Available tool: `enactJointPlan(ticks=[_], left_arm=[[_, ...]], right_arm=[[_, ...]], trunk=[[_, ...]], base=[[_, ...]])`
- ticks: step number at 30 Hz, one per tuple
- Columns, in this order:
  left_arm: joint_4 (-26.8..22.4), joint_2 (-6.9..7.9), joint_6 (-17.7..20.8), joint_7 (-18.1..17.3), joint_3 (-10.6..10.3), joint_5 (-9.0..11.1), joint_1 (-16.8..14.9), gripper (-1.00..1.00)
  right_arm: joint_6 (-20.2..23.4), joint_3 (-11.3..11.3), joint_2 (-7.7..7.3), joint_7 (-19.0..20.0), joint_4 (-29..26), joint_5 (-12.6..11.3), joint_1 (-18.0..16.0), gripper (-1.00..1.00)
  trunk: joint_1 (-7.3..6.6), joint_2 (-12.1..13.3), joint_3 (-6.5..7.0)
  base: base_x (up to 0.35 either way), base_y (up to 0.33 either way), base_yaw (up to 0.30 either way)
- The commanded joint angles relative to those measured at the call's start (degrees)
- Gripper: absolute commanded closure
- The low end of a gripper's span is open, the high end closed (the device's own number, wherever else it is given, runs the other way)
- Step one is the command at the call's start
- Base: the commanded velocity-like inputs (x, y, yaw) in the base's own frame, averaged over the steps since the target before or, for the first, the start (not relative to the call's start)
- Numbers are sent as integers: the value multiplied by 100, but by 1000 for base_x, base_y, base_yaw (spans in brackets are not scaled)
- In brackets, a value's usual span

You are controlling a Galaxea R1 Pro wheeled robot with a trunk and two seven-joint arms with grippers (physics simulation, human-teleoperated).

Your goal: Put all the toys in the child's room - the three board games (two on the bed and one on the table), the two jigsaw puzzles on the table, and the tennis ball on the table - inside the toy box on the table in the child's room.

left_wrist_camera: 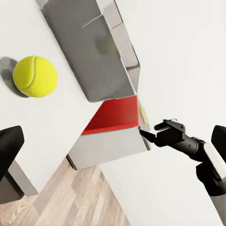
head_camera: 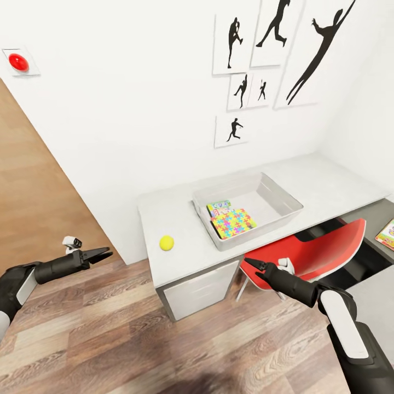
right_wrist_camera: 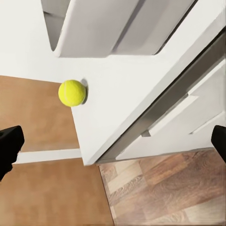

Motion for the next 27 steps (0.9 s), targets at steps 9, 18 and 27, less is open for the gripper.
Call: enactJointPlan(ticks=[9, 18, 27], left_arm=[[-3, 308, 191, -45, 14, -15, -4, -100], [-58, 366, 551, -50, -16, -31, -21, -100], [-88, 368, 578, -36, -31, -47, -34, -100]], right_arm=[[27, -43, -55, 855, 318, 65, -5, -100], [-91, -50, -55, 1109, 571, 64, -8, -100], [-272, -37, -52, 1122, 583, 62, -7, -100]], trunk=[[3, -10, -9], [3, -10, -9], [3, -10, -9]], base=[[0, 0, 0], [0, 0, 0], [0, 0, 0]])
